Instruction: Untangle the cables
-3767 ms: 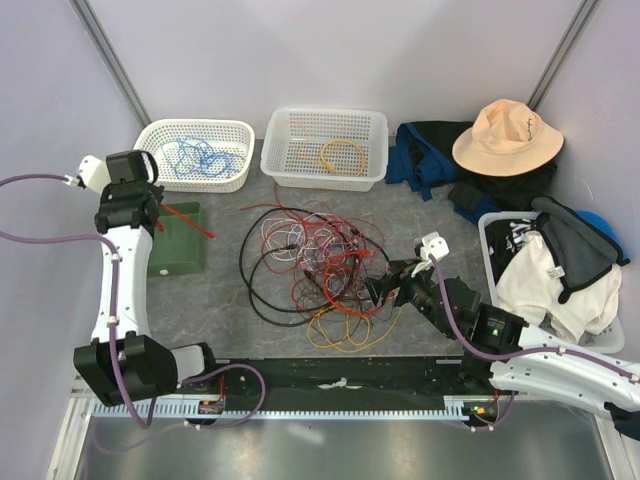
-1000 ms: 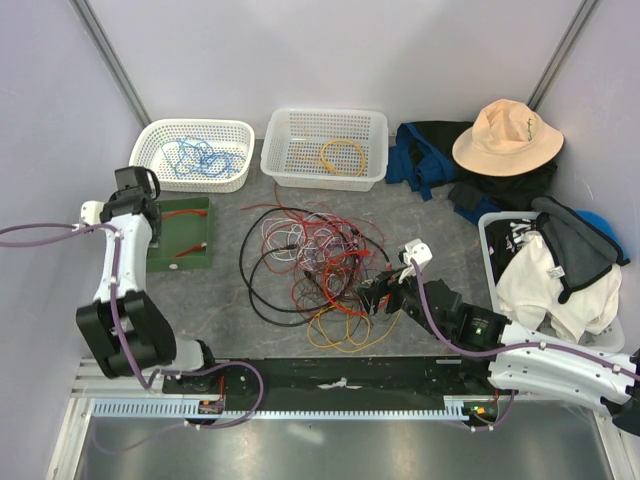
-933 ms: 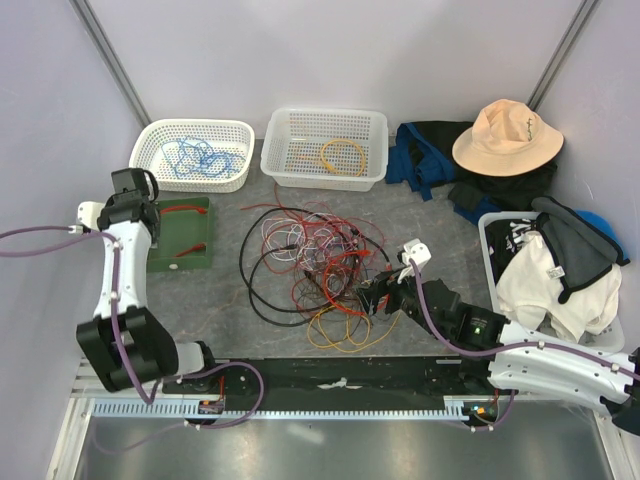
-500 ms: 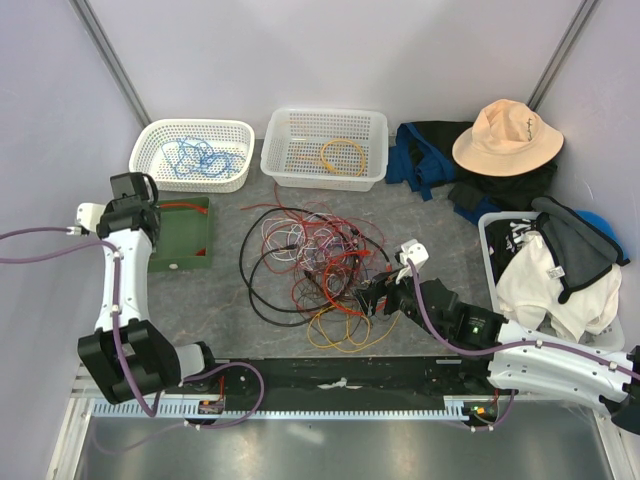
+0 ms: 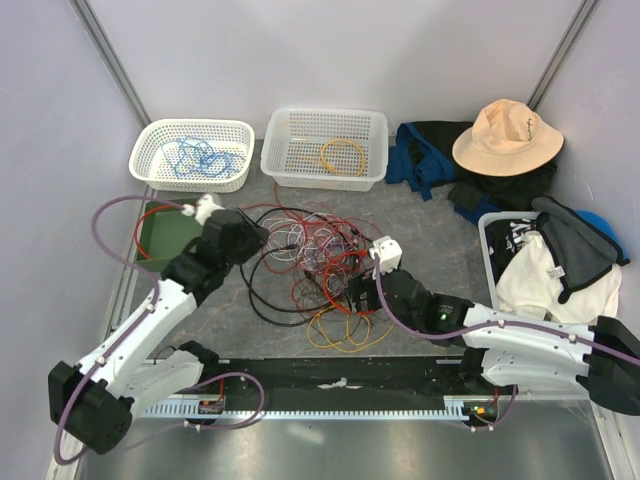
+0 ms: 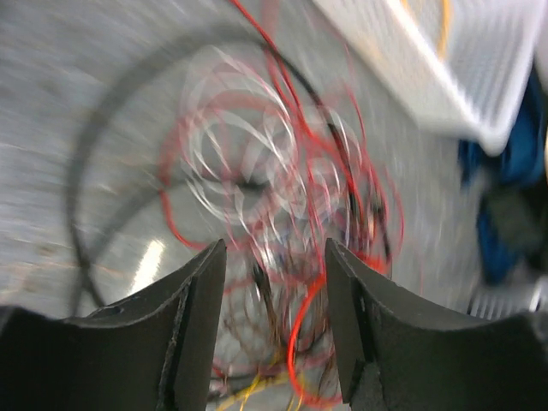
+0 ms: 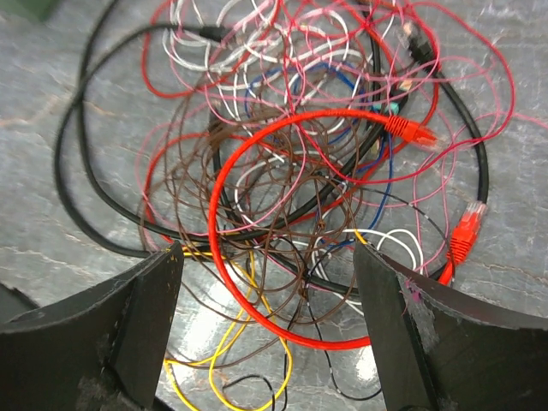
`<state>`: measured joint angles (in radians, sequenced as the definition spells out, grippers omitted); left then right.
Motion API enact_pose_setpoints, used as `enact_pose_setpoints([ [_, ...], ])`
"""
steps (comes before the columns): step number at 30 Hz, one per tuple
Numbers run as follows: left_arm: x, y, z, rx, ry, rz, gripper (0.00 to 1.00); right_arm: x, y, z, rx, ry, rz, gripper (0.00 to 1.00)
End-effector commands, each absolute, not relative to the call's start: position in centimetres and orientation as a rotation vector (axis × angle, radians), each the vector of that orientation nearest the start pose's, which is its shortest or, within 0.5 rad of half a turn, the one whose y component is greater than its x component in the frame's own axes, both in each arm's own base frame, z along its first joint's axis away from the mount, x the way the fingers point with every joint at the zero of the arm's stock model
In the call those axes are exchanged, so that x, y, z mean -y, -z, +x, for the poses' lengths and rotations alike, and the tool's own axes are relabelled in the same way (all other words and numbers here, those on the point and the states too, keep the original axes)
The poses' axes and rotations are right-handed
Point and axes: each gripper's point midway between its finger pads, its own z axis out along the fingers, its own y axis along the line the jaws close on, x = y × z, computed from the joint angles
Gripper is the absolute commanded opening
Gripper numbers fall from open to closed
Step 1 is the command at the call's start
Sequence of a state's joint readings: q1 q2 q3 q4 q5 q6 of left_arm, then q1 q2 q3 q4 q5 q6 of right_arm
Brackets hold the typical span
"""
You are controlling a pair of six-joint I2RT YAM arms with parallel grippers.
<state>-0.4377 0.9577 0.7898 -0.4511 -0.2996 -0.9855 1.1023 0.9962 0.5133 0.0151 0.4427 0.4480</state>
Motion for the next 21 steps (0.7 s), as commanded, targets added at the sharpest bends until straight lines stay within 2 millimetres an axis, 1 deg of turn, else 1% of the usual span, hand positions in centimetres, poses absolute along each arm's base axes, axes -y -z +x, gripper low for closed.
enact_pose_setpoints([
  [1,17.6,-18.1,27.9,-2.102,0.604,-0.448,0.56,-27.3,-13.5,20.3,-1.998,-0.549,-0.388,0.88],
  [2,18.4,-17.6,27.2,-2.121,0.613,-0.42,0.56,-27.9,-12.7,20.1,-2.02,-0.554,-0.41,0.87],
  [6,19.2,-16.9,26.1,-2.14,0.626,-0.378,0.55,-29.5,-12.1,19.8,-2.025,-0.608,-0.449,0.85],
  [7,19.1,-17.1,26.0,-2.132,0.633,-0.374,0.55,-29.9,-12.4,19.9,-2.021,-0.619,-0.456,0.84],
  [8,19.0,-17.0,25.8,-2.131,0.633,-0.369,0.55,-30.3,-12.0,19.9,-2.03,-0.614,-0.475,0.82],
  [9,18.8,-17.0,25.7,-2.127,0.629,-0.359,0.54,-30.9,-12.2,19.9,-2.027,-0.627,-0.493,0.8],
  [10,18.6,-17.3,25.5,-2.113,0.635,-0.354,0.54,-31.1,-11.4,19.9,-2.047,-0.614,-0.512,0.78],
  [12,18.3,-17.4,25.2,-2.106,0.633,-0.343,0.54,-31.8,-10.8,19.7,-2.062,-0.628,-0.546,0.73],
  [13,18.2,-17.3,25.0,-2.104,0.636,-0.341,0.54,-32.0,-10.0,19.5,-2.082,-0.622,-0.564,0.72],
  [14,18.1,-17.6,24.8,-2.093,0.647,-0.333,0.54,-32.2,-9.6,19.5,-2.09,-0.621,-0.573,0.68],
  [15,18.0,-17.6,24.7,-2.089,0.648,-0.334,0.54,-32.4,-9.2,19.3,-2.102,-0.625,-0.584,0.66],
  [16,17.8,-17.2,24.5,-2.096,0.644,-0.333,0.54,-32.4,-8.4,19.2,-2.123,-0.618,-0.598,0.65],
  [17,17.7,-17.4,24.3,-2.088,0.653,-0.332,0.54,-32.6,-8.1,19.1,-2.126,-0.62,-0.602,0.63],
  [19,17.6,-16.9,24.1,-2.093,0.648,-0.33,0.54,-32.6,-7.2,19.0,-2.148,-0.604,-0.614,0.63],
  [20,17.5,-16.9,24.1,-2.092,0.648,-0.329,0.54,-32.4,-6.7,19.0,-2.163,-0.589,-0.62,0.6],
  [21,17.5,-16.9,24.0,-2.09,0.649,-0.329,0.54,-32.7,-6.6,19.0,-2.167,-0.59,-0.624,0.58],
])
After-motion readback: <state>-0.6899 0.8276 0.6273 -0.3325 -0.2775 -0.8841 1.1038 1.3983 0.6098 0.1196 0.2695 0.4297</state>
